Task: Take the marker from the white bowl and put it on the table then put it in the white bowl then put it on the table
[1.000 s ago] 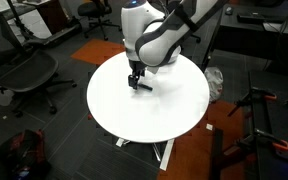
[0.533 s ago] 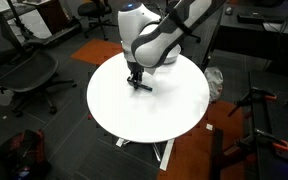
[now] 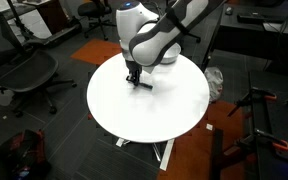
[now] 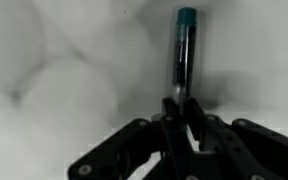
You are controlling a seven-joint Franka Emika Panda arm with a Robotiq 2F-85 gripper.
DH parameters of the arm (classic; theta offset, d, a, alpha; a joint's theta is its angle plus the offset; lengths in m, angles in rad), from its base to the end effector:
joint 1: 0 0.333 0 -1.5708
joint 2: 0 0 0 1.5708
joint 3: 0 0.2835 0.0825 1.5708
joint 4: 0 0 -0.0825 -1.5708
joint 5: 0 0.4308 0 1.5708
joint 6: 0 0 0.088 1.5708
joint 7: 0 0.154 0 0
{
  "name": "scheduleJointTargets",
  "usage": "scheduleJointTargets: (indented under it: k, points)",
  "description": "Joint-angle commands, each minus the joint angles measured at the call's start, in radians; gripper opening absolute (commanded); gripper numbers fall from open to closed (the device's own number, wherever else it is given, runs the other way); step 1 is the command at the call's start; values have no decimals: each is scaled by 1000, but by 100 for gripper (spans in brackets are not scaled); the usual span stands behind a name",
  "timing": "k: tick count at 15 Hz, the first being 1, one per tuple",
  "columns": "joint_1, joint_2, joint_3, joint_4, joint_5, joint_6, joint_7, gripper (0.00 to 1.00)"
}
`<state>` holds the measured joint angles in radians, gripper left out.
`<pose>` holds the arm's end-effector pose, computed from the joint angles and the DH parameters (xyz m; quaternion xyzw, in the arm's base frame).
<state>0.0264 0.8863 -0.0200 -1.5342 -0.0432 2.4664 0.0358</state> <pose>0.7132 0.0039 0.0296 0.9995 0.0057 0.0234 0.0211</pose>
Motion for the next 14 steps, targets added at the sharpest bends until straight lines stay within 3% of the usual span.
scheduleJointTargets:
  k: [1,9,14]
  points:
    - [-11,-65,-11,-32,19,-9,33,5]
    - [-44,-219,-83,-114,26,5,130,5]
    - [-48,-246,-156,-111,35,-38,299,5]
